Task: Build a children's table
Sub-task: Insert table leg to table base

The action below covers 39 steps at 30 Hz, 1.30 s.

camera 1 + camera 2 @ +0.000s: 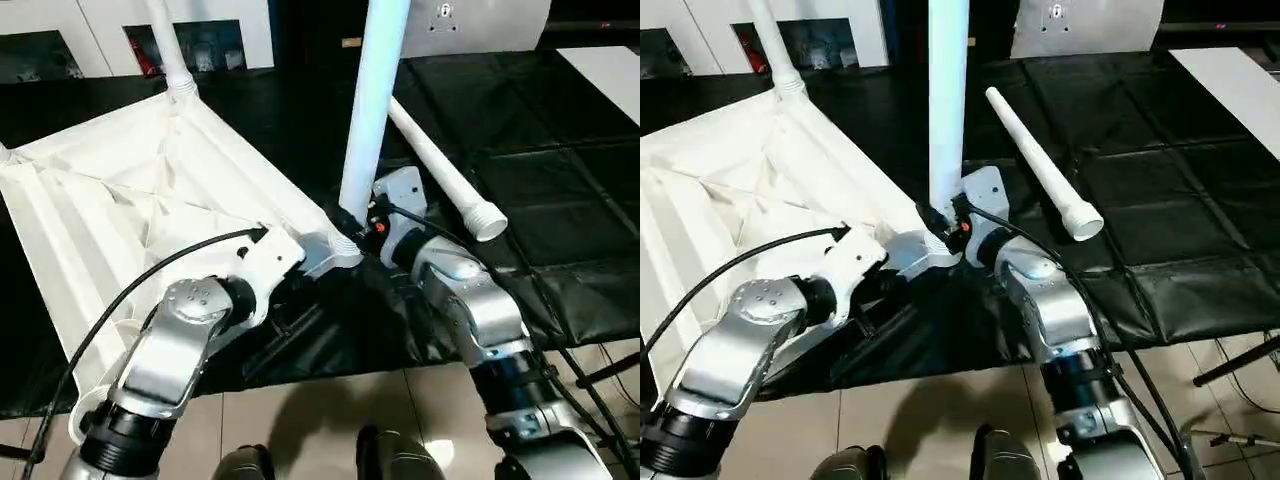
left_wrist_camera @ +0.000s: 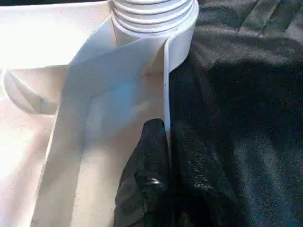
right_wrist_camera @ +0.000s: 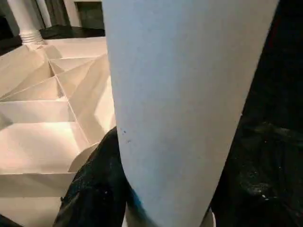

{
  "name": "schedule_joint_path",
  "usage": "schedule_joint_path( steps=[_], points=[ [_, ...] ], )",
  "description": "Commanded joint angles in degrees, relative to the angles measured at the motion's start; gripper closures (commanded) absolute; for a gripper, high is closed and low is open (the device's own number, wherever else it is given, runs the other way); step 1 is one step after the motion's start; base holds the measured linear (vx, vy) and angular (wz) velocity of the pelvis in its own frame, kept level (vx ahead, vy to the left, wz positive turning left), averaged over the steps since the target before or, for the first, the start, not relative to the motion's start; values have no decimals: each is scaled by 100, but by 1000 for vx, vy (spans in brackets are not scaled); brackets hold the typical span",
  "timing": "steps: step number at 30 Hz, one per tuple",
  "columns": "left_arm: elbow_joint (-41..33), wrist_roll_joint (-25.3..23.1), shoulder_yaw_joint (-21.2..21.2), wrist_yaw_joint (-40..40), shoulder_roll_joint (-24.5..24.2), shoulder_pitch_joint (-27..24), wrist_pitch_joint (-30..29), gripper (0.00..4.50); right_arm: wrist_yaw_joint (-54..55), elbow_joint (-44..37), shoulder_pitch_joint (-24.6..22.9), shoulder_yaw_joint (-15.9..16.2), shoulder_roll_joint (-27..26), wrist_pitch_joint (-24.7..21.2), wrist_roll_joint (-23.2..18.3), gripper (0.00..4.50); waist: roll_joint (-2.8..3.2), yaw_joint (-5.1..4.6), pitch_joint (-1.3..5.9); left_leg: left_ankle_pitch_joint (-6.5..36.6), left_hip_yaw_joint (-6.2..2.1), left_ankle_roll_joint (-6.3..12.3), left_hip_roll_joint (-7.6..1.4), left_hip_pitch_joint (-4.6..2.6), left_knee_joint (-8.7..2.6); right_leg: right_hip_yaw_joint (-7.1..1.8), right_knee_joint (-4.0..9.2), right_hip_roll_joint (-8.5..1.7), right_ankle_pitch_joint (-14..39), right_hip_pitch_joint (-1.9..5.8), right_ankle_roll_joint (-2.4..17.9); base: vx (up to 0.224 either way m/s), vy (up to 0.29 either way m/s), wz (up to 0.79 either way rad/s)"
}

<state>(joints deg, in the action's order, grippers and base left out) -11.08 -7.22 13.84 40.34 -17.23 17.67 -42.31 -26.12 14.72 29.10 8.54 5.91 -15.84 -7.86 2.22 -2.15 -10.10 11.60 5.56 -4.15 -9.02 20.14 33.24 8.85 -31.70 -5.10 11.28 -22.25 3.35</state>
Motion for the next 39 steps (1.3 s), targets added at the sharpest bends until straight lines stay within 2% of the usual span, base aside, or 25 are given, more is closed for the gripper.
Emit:
schedule_joint_path(
  steps=[1,2,3,4,6,9,10,11,12,13,14,15,16,18,19,20,22,24,25,27,28,31,33,36,39],
  points=[
    [-261,-47,131,-55,-14,124,148,450,9,885,-384,283,28,-407,248,261,18,-15,234,2970,-142,132,-281,-2,-509,-281,630,-466,3800,202,-162,0,0,0],
    [-204,-26,109,-113,-35,159,154,450,20,939,-361,276,29,-354,257,261,0,-26,245,2958,-134,138,-289,-22,-518,-285,647,-464,3709,195,-143,0,0,0],
    [-178,-9,94,-134,-40,177,152,450,32,961,-350,271,28,-330,262,261,27,-30,245,2949,-135,144,-297,-26,-531,-285,634,-471,3589,201,-83,0,0,0],
    [-140,31,57,-134,-31,200,143,450,37,995,-334,256,25,-318,256,261,-5,-49,246,2899,-134,157,-300,-5,-536,-296,626,-475,3529,206,-57,0,0,0],
    [-86,120,-16,-101,-12,243,114,450,-18,1055,-302,224,16,-303,218,205,-5,-57,253,2886,-124,154,-297,-4,-532,-301,631,-482,3563,202,-43,0,0,0],
    [-26,230,-67,-28,-15,288,88,450,-105,1102,-269,202,1,-233,190,182,2,-56,281,2799,-115,153,-294,-19,-513,-317,637,-500,3515,193,6,0,0,0],
    [6,251,-42,5,-47,303,150,450,-176,1133,-253,214,4,-150,201,173,15,-18,320,2443,-89,231,-302,10,-506,-368,593,-511,3197,216,150,0,0,0],
    [10,254,-39,8,-50,305,159,450,-185,1137,-250,217,6,-139,204,162,11,-22,314,2400,-80,249,-308,15,-507,-370,584,-503,3121,209,202,0,0,0],
    [55,259,-20,20,-75,320,234,450,-193,1150,-238,231,27,-105,234,142,9,-11,331,2290,-81,262,-326,42,-512,-377,545,-501,2924,241,287,0,0,0],
    [76,260,-12,19,-87,326,264,450,-182,1156,-234,233,36,-101,245,142,11,-7,334,2211,-83,286,-339,69,-522,-381,513,-492,2784,262,360,0,0,0],
    [124,263,-6,26,-106,337,331,450,-165,1158,-231,203,43,-172,222,136,17,-1,357,2144,-70,295,-342,56,-511,-394,516,-495,2710,266,394,0,0,0],
    [215,265,9,33,-146,360,450,450,-237,1104,-257,121,41,-275,92,127,6,23,386,1941,-43,327,-344,38,-491,-427,489,-497,2455,254,518,0,0,0],
    [256,263,17,37,-164,373,501,450,-278,1081,-268,88,38,-320,32,117,1,53,402,1719,-27,366,-359,55,-492,-448,439,-482,2166,272,655,0,0,0],
    [357,289,11,56,-190,405,581,450,-315,1018,-307,14,67,-354,-31,89,-7,95,437,1562,10,426,-375,54,-490,-458,397,-463,2024,285,730,0,0,0],
    [368,291,10,59,-195,409,592,450,-322,1013,-312,13,74,-341,-28,89,-10,101,426,1582,26,426,-370,56,-492,-458,405,-453,2091,277,725,0,0,0],
    [460,311,-4,88,-231,438,677,450,-439,931,-373,15,129,-248,-46,82,7,124,464,1532,48,390,-382,35,-471,-469,404,-470,2066,273,748,0,0,0],
    [485,316,-6,96,-243,445,704,450,-475,906,-395,25,150,-216,-42,53,2,155,510,1239,90,429,-397,36,-450,-493,356,-452,1677,276,888,0,0,0],
    [665,346,7,181,-339,487,924,450,-637,729,-581,70,312,-12,15,45,-12,187,540,1079,125,479,-378,35,-421,-504,346,-444,1582,275,943,0,0,0],
    [776,373,32,239,-398,514,1076,450,-701,626,-694,20,399,49,-8,28,-9,196,564,966,136,507,-360,46,-401,-516,331,-438,1508,284,946,0,0,0],
    [846,391,49,272,-434,527,1144,450,-751,553,-760,-22,457,101,-34,9,-39,258,640,410,153,680,-337,96,-348,-549,238,-418,980,308,1030,0,0,0],
    [911,396,64,308,-468,533,1215,450,-860,471,-819,-50,512,147,-91,3,-31,264,644,356,156,740,-335,111,-345,-538,229,-396,924,307,1078,0,0,0],
    [1141,453,94,497,-539,556,1516,450,-1160,228,-945,-173,691,202,-270,3,-48,286,655,521,171,740,-314,128,-329,-533,252,-393,1223,331,1006,0,0,0],
    [1394,560,117,756,-590,575,1911,450,-1391,95,-986,-290,887,362,-351,3,-70,284,645,699,176,686,-309,127,-333,-526,307,-381,1643,321,877,0,0,0],
    [1626,651,155,993,-657,636,2261,450,-1552,75,-932,-387,1082,360,-406,3,-79,262,624,930,177,591,-313,103,-348,-521,326,-363,2006,290,772,0,0,0],
    [1843,683,307,1347,-830,729,2605,450,-2021,20,-849,-421,1353,349,-564,3,-101,271,624,961,199,614,-309,79,-338,-530,354,-369,2217,266,695,0,0,0]
  ],
)
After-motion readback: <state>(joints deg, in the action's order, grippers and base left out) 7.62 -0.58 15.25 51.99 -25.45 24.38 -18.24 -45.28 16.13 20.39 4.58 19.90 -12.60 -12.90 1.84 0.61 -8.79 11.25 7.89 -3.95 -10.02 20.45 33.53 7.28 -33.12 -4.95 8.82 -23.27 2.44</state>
